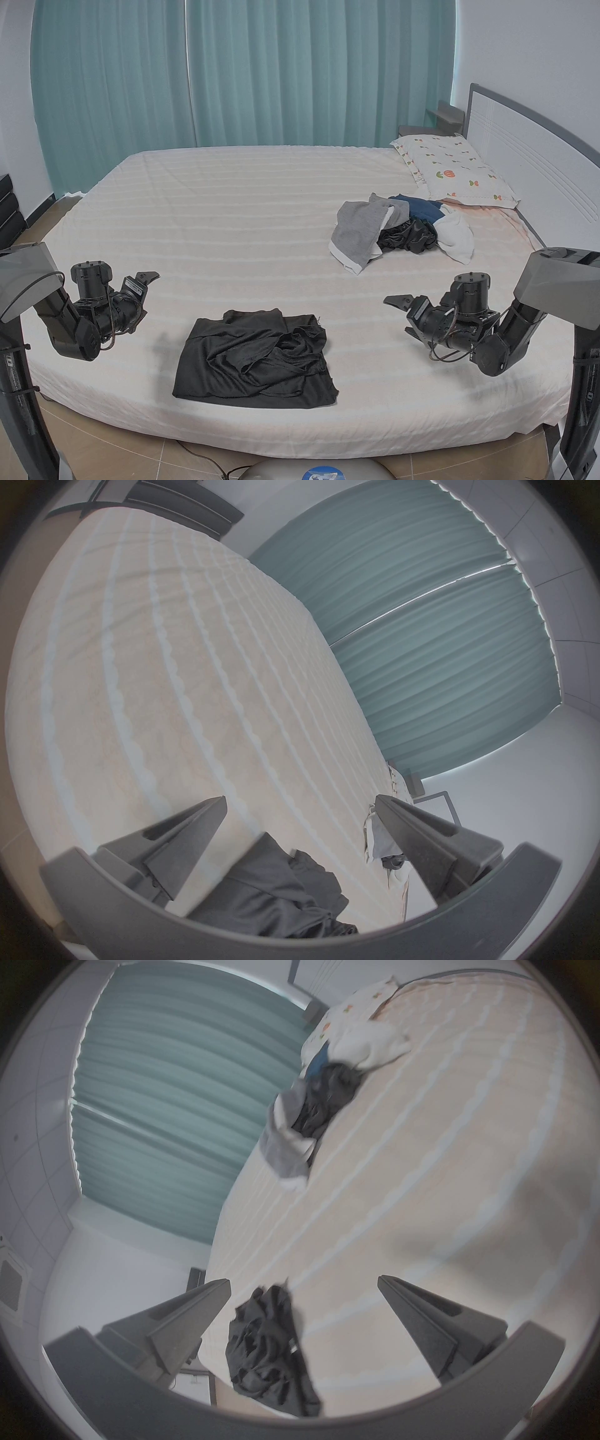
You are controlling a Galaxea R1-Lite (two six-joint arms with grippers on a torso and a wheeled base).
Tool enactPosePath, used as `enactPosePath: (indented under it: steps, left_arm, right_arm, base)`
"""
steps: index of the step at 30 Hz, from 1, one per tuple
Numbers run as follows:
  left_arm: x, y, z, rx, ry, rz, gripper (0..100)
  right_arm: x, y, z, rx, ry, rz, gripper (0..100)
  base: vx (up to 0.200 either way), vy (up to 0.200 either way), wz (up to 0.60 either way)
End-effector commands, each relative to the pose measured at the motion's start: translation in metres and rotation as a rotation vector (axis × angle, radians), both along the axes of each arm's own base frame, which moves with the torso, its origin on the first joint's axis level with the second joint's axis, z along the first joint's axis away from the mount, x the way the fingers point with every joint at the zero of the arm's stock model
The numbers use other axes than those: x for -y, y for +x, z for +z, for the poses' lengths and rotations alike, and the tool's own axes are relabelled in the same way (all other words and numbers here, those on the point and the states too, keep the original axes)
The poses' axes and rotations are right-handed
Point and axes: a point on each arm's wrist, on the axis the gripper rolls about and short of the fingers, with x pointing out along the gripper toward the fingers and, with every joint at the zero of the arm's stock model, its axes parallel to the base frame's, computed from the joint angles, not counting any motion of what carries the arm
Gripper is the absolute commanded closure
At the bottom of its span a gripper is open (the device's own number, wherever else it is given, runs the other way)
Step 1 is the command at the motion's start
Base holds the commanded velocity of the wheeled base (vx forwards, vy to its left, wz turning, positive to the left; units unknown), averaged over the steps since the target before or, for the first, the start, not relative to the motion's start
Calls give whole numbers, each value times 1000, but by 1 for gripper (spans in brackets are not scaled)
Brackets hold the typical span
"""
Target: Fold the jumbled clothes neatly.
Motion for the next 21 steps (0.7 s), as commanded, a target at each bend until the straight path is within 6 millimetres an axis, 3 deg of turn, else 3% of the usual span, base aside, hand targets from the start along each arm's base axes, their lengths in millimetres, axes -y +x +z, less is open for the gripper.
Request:
enactPosePath:
  steps: [1,7,13,21]
  left_arm:
    - [-4,3,-12,-27,-3,10,0]
    - [-8,5,-16,-43,-4,19,0]
    - [-8,8,-19,-69,-6,18,0]
    - [-8,14,-24,-141,-10,15,0]
  right_arm:
    - [-56,-11,55,114,9,123,0]
    - [-80,-20,57,126,-23,205,0]
    - [-102,-34,38,120,-125,331,0]
    - [-117,-45,10,22,-211,424,0]
  base:
    - [0,200,0]
    - [0,200,0]
    - [0,200,0]
    - [0,0,0]
